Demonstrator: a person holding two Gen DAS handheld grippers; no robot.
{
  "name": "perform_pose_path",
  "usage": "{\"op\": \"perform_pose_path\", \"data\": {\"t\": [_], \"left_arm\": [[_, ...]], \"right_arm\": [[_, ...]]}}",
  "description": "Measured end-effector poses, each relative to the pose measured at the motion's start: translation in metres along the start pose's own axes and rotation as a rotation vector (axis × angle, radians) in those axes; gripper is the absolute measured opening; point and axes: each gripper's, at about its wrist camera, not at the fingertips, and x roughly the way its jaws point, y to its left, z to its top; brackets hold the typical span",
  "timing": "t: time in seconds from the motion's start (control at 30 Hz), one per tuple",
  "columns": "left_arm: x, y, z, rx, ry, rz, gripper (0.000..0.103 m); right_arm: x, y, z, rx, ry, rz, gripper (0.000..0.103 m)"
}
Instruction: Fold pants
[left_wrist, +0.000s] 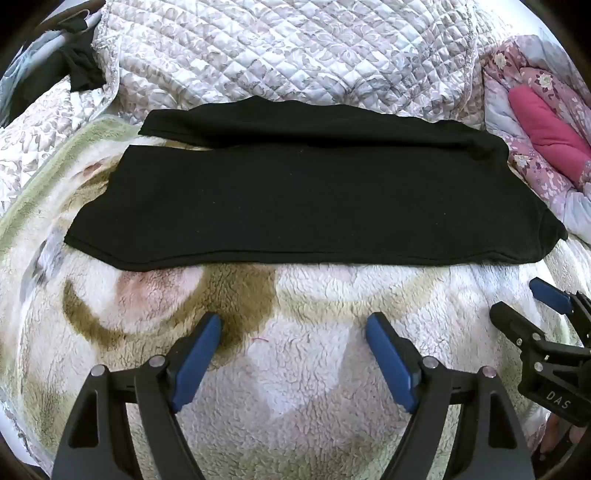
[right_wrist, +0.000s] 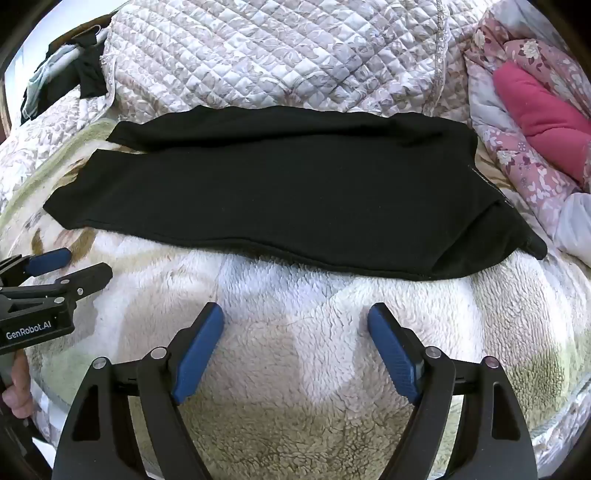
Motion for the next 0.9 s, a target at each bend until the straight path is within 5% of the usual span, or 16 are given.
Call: {"op": "perform_pose_path", "data": {"t": [0.9], "left_arm": [[-0.0007, -0.0087, -0.0018, 0.019, -0.001, 0.016, 0.083]], "right_arm": [[-0.0001, 0.0002, 0.0001, -0.003, -0.001, -0.002, 0.081]]}}
